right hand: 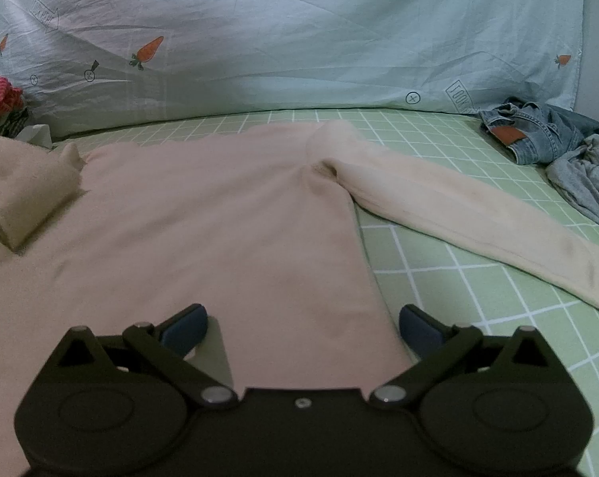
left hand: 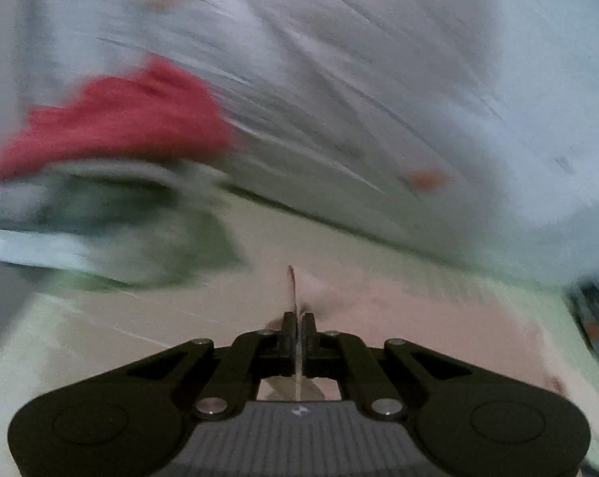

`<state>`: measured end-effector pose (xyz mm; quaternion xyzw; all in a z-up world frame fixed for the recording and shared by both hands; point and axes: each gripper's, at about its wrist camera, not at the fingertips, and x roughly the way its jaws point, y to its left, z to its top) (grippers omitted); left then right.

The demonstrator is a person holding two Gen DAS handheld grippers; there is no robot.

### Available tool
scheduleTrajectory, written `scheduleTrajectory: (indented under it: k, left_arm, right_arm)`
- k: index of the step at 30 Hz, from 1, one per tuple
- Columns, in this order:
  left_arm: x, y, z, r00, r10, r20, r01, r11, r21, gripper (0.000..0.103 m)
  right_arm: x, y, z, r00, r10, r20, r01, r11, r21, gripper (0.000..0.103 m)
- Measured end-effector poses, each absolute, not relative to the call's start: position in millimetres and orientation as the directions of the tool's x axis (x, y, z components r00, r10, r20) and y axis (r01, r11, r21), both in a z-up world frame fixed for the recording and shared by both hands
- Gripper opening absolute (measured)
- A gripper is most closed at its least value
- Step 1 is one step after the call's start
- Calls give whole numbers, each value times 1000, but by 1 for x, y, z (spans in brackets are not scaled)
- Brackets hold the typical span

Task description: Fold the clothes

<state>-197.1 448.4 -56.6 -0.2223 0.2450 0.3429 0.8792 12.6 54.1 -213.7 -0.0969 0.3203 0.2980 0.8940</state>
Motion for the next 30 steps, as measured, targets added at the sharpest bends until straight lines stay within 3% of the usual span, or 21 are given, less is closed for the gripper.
scheduleTrajectory:
  k: [6, 13, 19, 30]
  left_arm:
    - [-259, 489, -47, 416, 682, -602, -881, 466, -81, 2]
    - [-303, 505, -68, 185, 745, -641, -962, 270, 37, 2]
    - [-327, 509, -88, 40, 737, -675, -977, 169, 128, 3]
    - [-359, 491, -124, -50, 626, -779, -996, 26, 85, 1]
  right_arm:
    - [13, 54, -214, 617, 471, -630, -596, 803, 18, 103]
    - [13, 54, -214, 617, 471, -631, -596, 803, 17, 103]
    - [13, 54, -214, 616, 471, -631, -597, 802, 17, 103]
    - [14, 54, -214, 616, 472, -631, -597, 802, 16, 103]
